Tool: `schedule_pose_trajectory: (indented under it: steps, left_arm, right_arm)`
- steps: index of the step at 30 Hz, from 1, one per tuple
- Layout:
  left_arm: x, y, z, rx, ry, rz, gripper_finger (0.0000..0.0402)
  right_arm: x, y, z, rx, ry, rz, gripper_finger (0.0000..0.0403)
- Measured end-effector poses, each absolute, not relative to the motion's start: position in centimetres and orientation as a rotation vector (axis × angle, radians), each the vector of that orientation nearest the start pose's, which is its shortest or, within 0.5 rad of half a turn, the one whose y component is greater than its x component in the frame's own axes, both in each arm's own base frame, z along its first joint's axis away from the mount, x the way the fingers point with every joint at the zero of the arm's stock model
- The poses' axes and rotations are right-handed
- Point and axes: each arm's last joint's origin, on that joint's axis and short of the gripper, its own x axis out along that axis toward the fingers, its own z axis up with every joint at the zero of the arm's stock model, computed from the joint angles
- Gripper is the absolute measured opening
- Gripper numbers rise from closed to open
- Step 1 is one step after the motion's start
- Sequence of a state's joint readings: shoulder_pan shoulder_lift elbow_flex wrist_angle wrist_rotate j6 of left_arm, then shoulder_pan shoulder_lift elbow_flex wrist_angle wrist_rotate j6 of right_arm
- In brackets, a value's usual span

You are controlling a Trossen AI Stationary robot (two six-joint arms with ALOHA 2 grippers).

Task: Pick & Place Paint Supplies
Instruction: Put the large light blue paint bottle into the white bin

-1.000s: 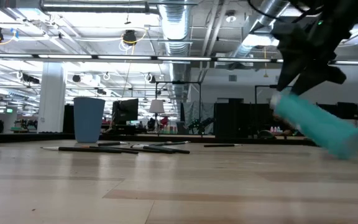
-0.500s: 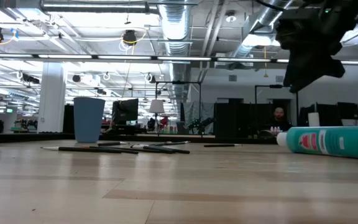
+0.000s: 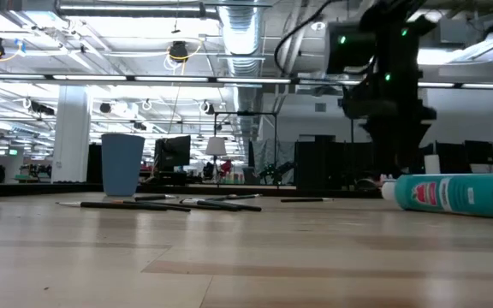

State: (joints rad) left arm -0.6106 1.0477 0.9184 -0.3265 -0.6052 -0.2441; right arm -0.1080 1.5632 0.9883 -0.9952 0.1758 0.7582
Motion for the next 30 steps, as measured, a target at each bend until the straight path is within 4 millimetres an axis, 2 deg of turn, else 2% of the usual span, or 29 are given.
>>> schedule_pose_trajectory:
  steps: [7, 13, 15, 20, 24, 28, 30]
  left_arm:
    - [19.0, -11.3, 31.8, 0.033, 0.391, 0.043, 0.0298]
    - [18.9, -11.2, 31.7, 0.038, 0.398, 0.044, 0.0298]
    - [18.9, -11.2, 31.7, 0.036, 0.4, 0.045, 0.0298]
    - [18.9, -11.2, 31.6, 0.036, 0.406, 0.046, 0.0298]
    - [18.9, -11.2, 31.6, 0.025, 0.411, 0.05, 0.0298]
    - [18.9, -11.2, 31.6, 0.026, 0.413, 0.051, 0.0298]
    - [18.9, -11.2, 31.5, 0.027, 0.414, 0.051, 0.0298]
  right_arm:
    - [26.4, -4.3, 17.6, 0.587, 1.411, -0.73, 0.025]
    - [26.7, -4.0, 17.1, 0.59, 1.439, -0.688, 0.0245]
    - [27.3, -3.8, 16.5, 0.596, 1.43, -0.651, 0.0245]
    - [27.5, -3.7, 15.1, 0.579, 1.501, -0.65, 0.0239]
    - [27.6, -3.8, 14.5, 0.58, 1.526, -0.649, 0.0198]
    - [27.6, -3.7, 14.4, 0.578, 1.531, -0.645, 0.0119]
    - [27.6, -3.7, 14.5, 0.573, 1.526, -0.647, 0.0109]
